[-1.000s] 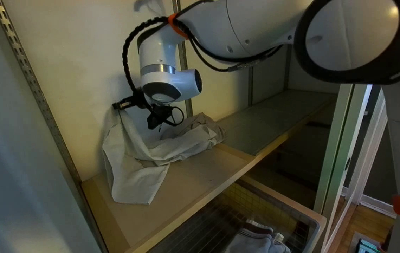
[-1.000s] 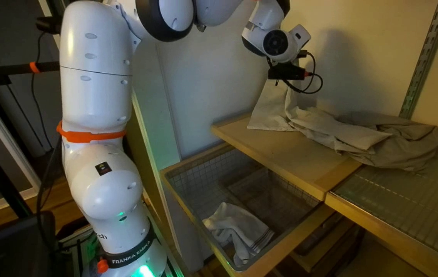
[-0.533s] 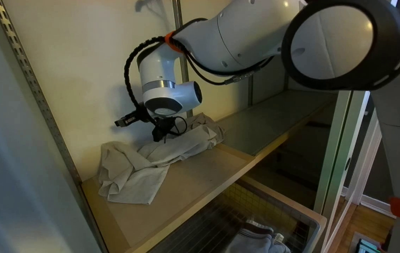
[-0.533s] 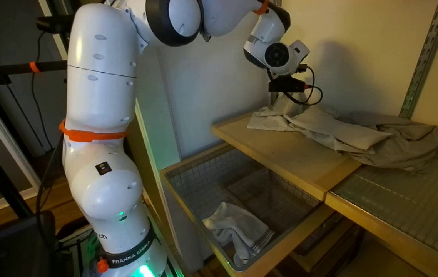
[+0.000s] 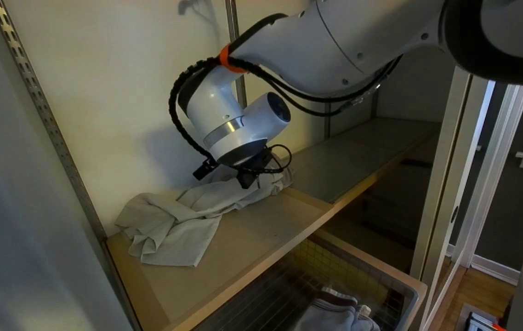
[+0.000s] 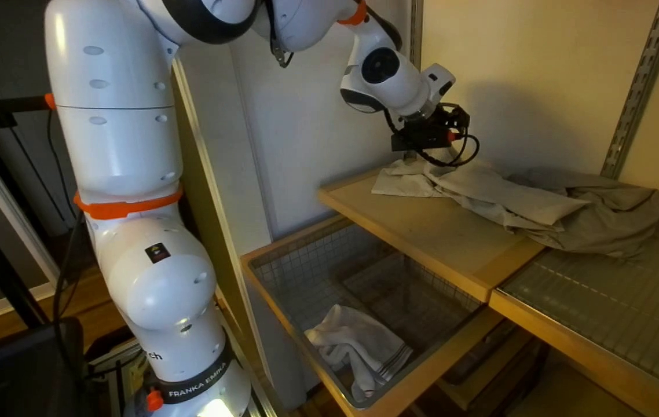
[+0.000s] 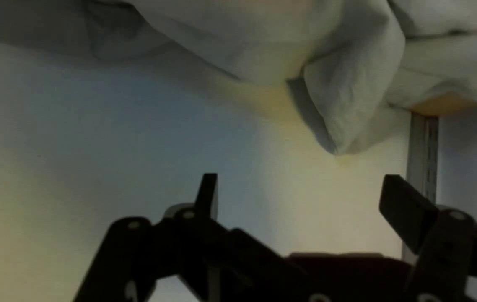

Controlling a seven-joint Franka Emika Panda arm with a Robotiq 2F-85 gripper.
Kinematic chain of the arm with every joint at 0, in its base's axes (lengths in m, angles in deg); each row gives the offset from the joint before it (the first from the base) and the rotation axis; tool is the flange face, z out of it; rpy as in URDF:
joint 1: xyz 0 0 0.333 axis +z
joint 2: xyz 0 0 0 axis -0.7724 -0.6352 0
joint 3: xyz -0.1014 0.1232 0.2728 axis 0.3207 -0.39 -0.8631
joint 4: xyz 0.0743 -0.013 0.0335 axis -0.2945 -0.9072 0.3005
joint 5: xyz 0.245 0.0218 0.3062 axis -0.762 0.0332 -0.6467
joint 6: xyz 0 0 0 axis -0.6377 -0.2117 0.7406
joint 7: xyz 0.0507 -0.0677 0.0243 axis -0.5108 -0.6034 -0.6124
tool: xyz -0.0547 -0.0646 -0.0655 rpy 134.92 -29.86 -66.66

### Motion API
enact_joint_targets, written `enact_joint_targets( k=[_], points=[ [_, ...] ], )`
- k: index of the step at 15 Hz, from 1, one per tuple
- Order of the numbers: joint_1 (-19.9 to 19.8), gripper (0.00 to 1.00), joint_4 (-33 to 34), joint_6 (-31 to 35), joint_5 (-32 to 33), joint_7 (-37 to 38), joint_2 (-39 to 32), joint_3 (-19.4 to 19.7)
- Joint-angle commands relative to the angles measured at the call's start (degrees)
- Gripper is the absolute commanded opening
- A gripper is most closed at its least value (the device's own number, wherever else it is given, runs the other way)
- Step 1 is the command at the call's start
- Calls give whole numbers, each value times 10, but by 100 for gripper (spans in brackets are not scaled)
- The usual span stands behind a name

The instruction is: Unfold the cloth

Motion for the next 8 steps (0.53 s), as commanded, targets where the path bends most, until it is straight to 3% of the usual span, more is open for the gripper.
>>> enact_joint_targets(
  k=[1,3,4,6,7,8],
  points=[
    [4,100,-147,61,61,69,61,8],
    [6,100,-205,82,42,59,71,8],
    [2,100,-248,79,110,133,74,8],
    [-6,100,-296,59,158,185,68,14],
    [-4,100,-260,73,202,221,55,13],
    [-5,100,-285,74,224,246,54,15]
  ],
)
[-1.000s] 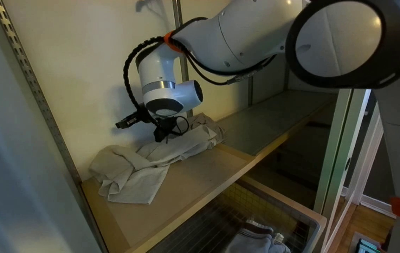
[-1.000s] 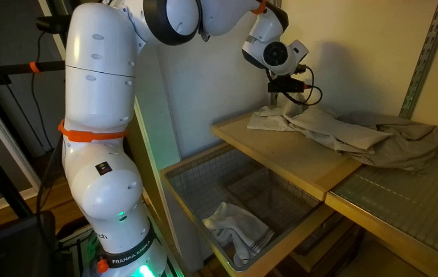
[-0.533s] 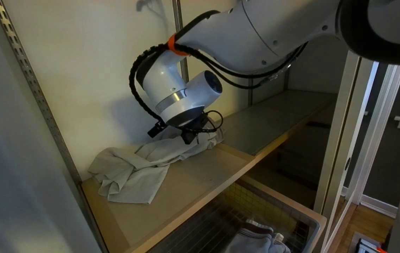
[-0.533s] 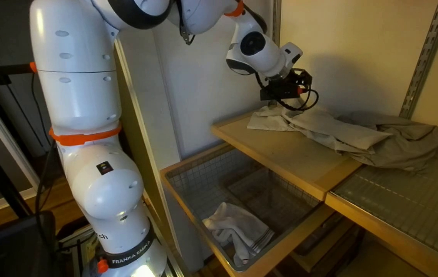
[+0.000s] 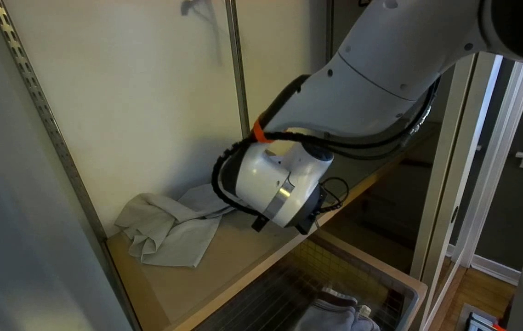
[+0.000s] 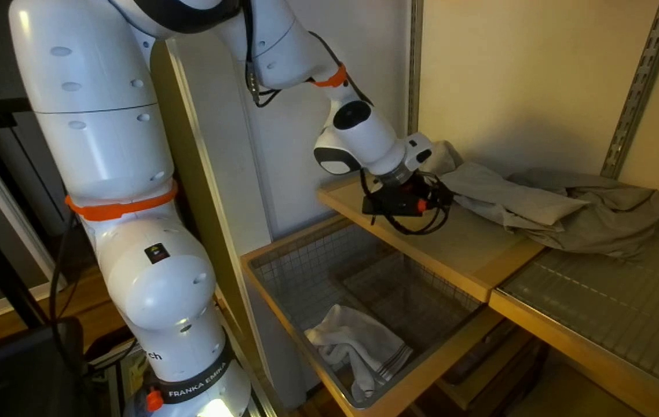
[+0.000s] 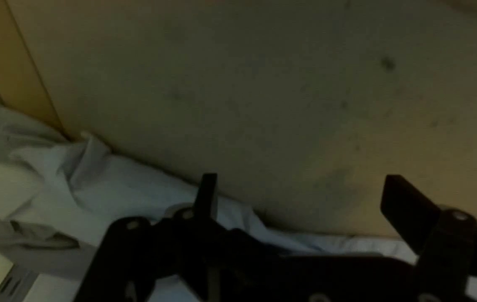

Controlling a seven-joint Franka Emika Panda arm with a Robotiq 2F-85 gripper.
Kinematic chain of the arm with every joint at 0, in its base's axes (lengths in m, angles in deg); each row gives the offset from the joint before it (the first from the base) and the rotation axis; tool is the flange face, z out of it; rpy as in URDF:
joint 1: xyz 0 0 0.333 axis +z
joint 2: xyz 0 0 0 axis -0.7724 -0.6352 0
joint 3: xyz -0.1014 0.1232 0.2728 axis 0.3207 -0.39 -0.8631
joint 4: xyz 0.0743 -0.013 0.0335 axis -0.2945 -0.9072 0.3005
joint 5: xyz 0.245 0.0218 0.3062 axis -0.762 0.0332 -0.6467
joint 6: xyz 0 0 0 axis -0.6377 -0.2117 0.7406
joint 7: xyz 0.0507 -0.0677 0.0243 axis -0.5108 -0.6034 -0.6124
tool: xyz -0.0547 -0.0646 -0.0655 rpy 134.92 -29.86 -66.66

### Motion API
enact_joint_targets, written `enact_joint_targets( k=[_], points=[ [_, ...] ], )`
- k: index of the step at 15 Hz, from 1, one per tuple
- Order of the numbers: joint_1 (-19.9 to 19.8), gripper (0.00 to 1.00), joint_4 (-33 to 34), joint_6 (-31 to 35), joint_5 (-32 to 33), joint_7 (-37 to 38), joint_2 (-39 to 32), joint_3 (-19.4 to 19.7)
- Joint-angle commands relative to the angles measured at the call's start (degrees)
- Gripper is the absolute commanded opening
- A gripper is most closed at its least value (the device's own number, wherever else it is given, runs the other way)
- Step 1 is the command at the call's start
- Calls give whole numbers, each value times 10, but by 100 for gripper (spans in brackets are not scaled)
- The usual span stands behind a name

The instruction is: Unfold the cloth

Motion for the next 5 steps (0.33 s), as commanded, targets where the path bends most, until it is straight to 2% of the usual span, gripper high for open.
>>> enact_joint_targets(
  k=[1,5],
  points=[
    [-2,100,-38,0,108,108,6,5],
    [-3,100,-45,0,115,113,8,5]
  ],
)
